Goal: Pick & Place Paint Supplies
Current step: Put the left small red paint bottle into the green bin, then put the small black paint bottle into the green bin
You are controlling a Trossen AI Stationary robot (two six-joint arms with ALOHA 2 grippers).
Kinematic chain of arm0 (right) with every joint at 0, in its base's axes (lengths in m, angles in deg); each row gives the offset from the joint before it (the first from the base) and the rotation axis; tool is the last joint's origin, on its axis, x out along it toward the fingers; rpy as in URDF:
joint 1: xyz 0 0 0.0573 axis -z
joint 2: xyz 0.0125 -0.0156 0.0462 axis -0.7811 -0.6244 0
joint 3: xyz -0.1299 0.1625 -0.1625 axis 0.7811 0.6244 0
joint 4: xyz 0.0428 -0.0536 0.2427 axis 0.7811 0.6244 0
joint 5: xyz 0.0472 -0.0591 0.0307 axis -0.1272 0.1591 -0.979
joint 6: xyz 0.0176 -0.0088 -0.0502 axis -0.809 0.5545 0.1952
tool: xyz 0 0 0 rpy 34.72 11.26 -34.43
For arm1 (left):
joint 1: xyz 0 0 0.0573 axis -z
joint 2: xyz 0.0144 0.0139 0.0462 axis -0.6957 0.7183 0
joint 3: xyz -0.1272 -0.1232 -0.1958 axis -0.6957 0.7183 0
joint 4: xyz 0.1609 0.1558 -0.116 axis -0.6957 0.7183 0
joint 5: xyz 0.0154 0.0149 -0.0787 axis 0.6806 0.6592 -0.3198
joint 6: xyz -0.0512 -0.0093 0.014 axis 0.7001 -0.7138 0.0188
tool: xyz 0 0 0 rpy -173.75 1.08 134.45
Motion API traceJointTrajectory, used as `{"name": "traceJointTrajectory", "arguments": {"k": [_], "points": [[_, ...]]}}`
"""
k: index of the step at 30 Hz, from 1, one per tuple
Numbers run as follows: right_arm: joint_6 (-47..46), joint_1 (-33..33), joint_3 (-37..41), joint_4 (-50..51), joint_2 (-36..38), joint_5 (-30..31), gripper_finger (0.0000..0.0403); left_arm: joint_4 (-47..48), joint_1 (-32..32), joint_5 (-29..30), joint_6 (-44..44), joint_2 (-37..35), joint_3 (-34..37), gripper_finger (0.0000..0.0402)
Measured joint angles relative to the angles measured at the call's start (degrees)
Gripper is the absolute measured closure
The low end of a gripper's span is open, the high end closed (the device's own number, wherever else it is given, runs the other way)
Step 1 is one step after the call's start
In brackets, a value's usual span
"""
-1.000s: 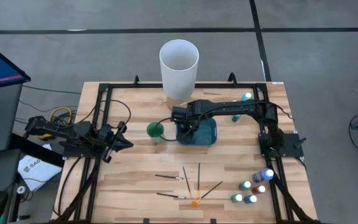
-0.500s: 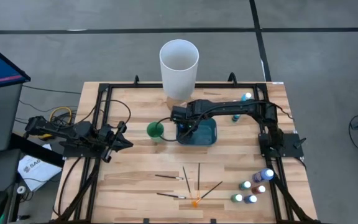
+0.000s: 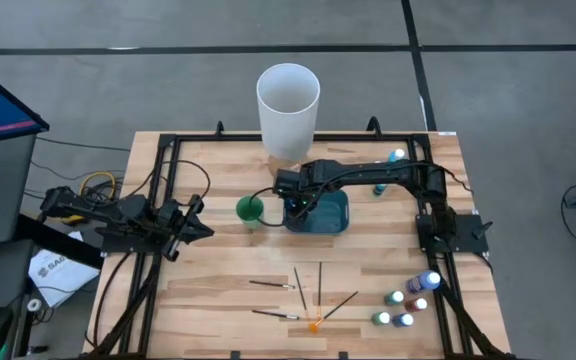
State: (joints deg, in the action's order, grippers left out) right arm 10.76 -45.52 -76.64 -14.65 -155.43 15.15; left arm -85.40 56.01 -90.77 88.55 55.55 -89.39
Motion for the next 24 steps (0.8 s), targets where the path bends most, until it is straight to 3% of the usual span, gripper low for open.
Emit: {"name": "traceJointTrajectory", "arguments": {"k": [12, 24], "points": [[0.1, 0.0, 0.0, -0.6, 0.0, 0.0, 0.0235, -0.2, 0.0, 0.0, 0.0, 0.0, 0.0, 0.0394], [0.6, 0.3, 0.0, 6.1, 4.0, 1.3, 0.0218, -0.3, 0.0, 0.0, 0.0, 0.0, 0.0, 0.0394]]}}
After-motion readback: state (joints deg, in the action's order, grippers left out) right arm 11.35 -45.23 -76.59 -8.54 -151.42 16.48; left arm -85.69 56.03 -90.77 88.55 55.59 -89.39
